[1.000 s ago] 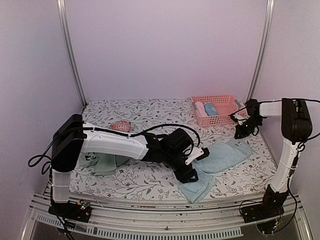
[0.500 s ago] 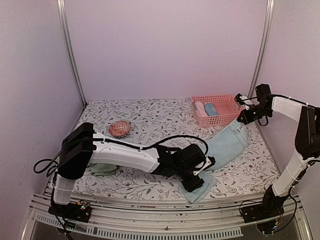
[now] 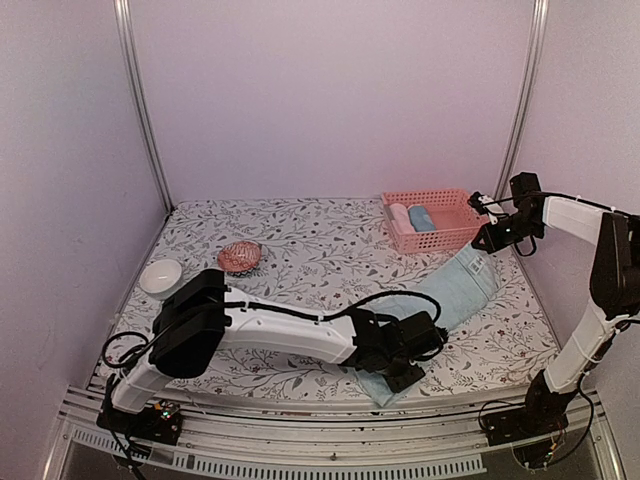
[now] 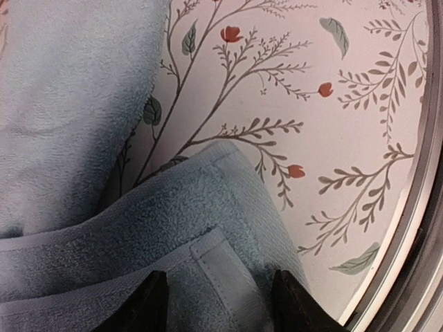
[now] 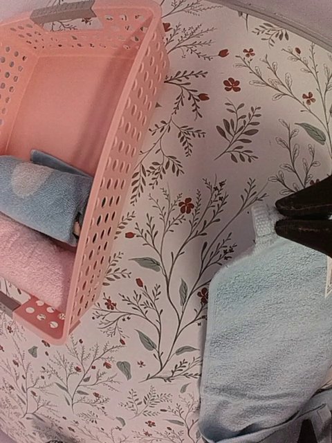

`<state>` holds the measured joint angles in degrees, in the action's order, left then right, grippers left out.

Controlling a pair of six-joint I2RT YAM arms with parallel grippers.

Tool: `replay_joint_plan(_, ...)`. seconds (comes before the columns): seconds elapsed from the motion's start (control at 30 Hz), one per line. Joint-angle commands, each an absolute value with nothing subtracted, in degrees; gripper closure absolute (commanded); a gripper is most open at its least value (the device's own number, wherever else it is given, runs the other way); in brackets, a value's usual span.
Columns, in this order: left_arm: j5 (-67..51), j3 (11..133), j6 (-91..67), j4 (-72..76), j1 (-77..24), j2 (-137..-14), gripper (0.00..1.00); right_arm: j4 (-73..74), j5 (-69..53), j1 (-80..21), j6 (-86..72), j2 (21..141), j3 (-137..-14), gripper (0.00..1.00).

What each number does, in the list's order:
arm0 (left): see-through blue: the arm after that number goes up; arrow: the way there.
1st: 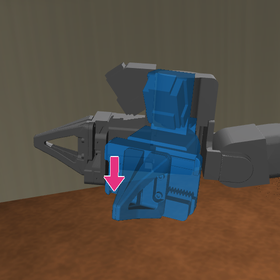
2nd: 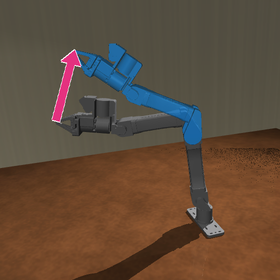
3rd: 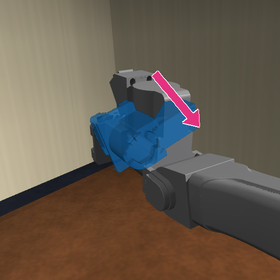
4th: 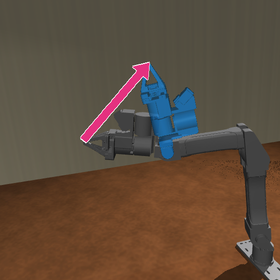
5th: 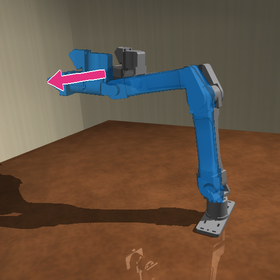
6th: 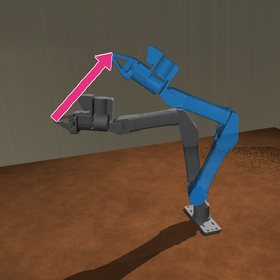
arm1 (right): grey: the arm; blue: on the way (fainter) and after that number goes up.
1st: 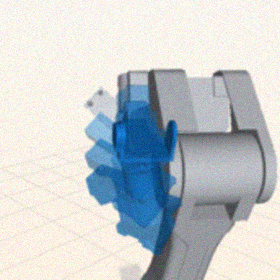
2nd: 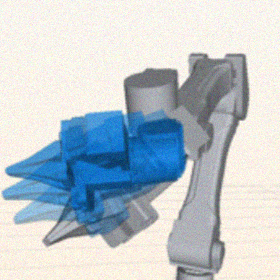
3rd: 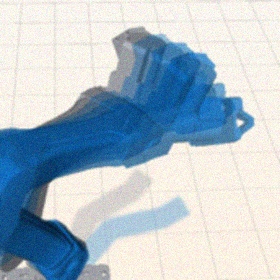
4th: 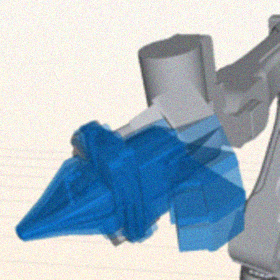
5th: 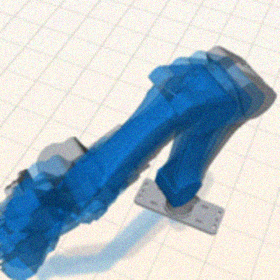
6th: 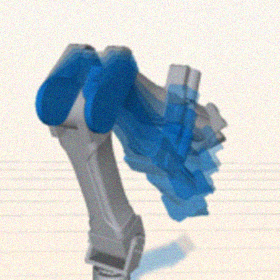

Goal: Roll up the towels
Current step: Pick up the towel from the center of the board.

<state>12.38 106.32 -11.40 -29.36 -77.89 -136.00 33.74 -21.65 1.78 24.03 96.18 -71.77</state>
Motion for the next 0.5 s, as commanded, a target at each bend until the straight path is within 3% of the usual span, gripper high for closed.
replay_joint_plan(0.0,17.51,106.35,-13.37,-34.19,-77.98,-135.08,0.5,33.3,-23.09,1.85,23.64,96.34,-71.58,0.97)
replay_joint_plan(0.3,17.22,101.0,-14.67,-31.53,-77.02,-128.51,0.63,33.29,-23.25,1.89,23.71,96.63,-71.13,0.97)
replay_joint_plan(0.47,13.8,96.01,-14.27,-27.95,-74.94,-121.67,0.89,33.14,-22.94,1.85,23.62,97.35,-70.36,0.97)
